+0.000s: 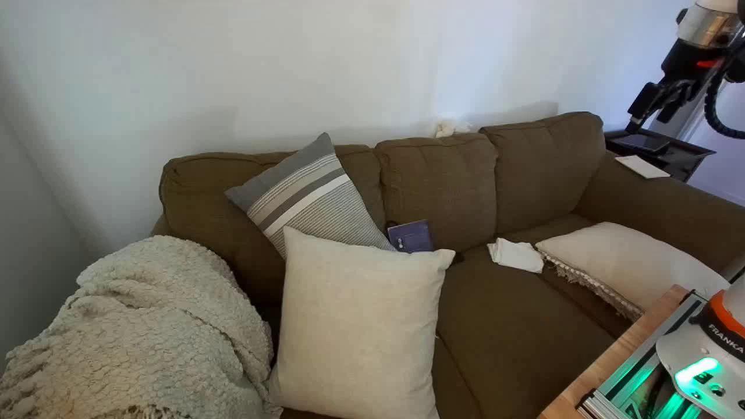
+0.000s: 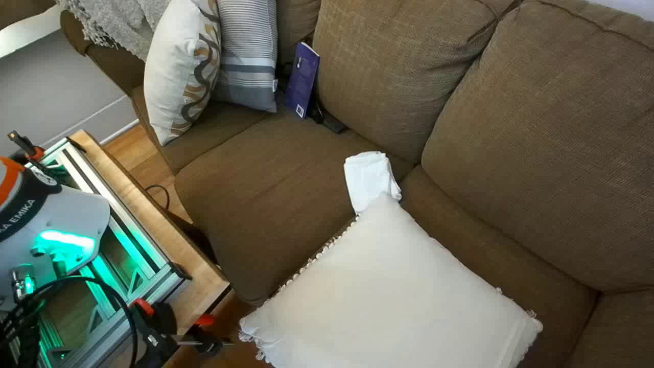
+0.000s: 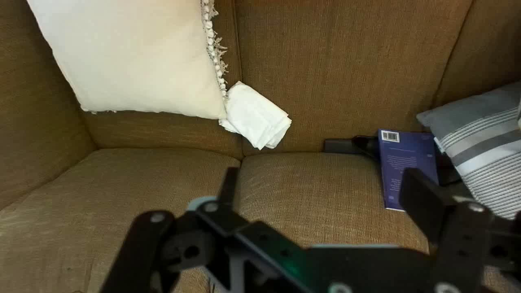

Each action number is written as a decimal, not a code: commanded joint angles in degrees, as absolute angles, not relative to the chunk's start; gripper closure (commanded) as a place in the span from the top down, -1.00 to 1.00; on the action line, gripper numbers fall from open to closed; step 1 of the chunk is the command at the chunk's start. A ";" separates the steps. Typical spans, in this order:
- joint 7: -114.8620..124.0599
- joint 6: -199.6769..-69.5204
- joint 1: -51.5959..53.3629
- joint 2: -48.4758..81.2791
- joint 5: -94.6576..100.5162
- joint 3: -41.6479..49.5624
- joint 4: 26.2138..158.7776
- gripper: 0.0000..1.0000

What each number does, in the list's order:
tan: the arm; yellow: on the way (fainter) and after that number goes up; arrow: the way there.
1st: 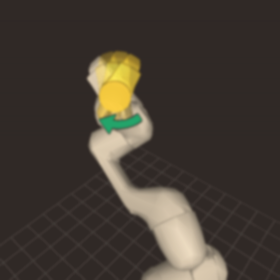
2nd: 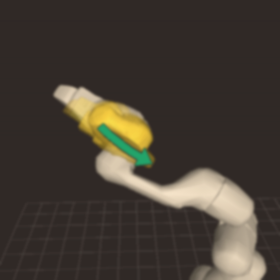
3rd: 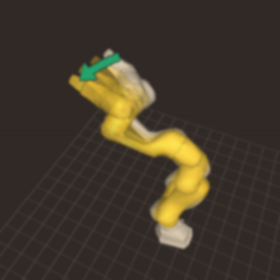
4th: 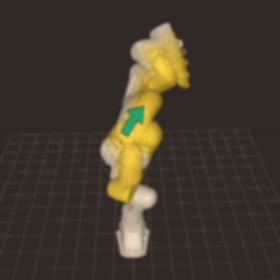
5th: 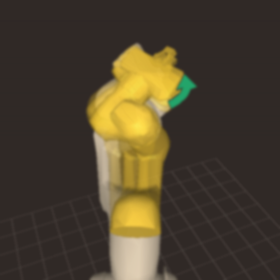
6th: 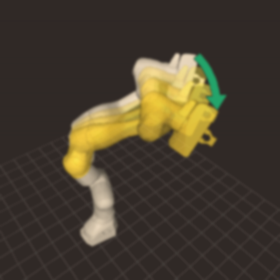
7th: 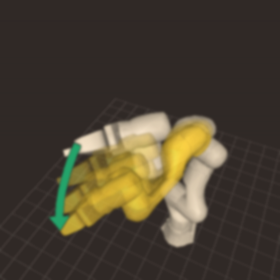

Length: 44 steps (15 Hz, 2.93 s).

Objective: Put the tissue on top of the pillow

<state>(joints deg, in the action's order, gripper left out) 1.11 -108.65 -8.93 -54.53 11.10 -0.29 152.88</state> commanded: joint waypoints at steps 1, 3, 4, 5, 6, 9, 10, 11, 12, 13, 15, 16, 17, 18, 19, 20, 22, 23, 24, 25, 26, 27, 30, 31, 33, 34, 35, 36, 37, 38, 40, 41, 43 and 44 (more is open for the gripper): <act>1.75 -108.34 -7.97 -54.46 11.76 0.39 152.69 1.00; 2.47 -110.90 -8.25 -52.81 11.90 0.52 153.54 1.00; 2.45 -111.68 -7.96 -51.40 10.93 1.22 153.74 1.00; 1.76 -114.66 -7.61 -50.16 10.72 2.11 154.92 1.00; 1.36 -116.96 -7.59 -48.54 10.83 2.49 155.67 1.00; 0.43 -125.51 -8.10 -40.71 11.03 4.03 158.25 1.00; -0.01 -127.46 -8.36 -37.17 11.42 4.06 157.37 1.00; 0.08 -130.44 -8.90 -34.00 12.41 3.73 158.19 1.00; -0.02 -132.50 -9.31 -31.27 13.54 3.30 158.48 1.00; 0.58 -134.73 -10.28 -28.15 15.67 2.46 158.63 1.00; 1.61 -138.41 -12.08 -21.92 20.14 1.76 158.26 1.00; 2.09 -139.73 -12.93 -18.39 22.42 1.69 157.50 1.00; 2.70 -141.53 -13.74 -14.50 25.00 1.64 156.67 1.00; 3.34 -142.83 -14.28 -11.21 27.20 1.78 155.78 1.00; 4.23 -144.36 -14.65 -7.42 29.40 2.03 154.44 1.00; 5.18 -145.68 -14.83 -3.95 31.70 2.31 153.06 1.00; 7.80 -147.62 -14.36 2.93 36.52 3.11 149.63 1.00; 10.83 -146.75 -13.93 4.84 40.29 3.78 147.98 1.00; 6.80 -146.13 -12.32 -1.77 35.11 4.67 152.32 1.00; 8.43 -146.22 -12.01 1.07 37.08 5.10 150.62 1.00; 9.05 -146.27 -11.81 3.06 37.80 5.36 149.36 1.00; 9.31 -146.30 -11.69 4.28 38.08 5.51 148.47 1.00; 9.41 -146.32 -11.60 4.91 38.23 5.58 147.74 1.00; 9.41 -146.32 -11.60 4.89 38.25 5.58 147.70 1.00; 16.18 -146.78 -9.36 10.00 43.85 5.87 143.89 1.00; 18.82 -147.29 -8.27 14.54 46.07 6.07 140.70 1.00; 22.08 -146.07 -6.86 18.18 49.22 6.52 137.70 1.00; 22.63 -145.40 -5.69 20.50 51.05 7.01 135.75 1.00; 23.77 -144.65 -4.38 23.60 52.52 7.55 133.22 1.00; 23.35 -145.37 -3.56 27.02 52.80 7.75 130.88 1.00; 25.08 -144.35 -1.19 34.12 53.14 8.71 125.22 1.00; 25.53 -144.67 -0.40 37.76 52.81 9.21 122.37 1.00; 24.87 -146.97 0.03 45.16 51.46 9.70 116.48 1.00; 22.48 -147.60 -1.02 48.75 49.16 8.82 113.42 1.00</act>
<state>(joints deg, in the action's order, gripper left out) 24.22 -145.93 -0.83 37.49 51.41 8.45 123.00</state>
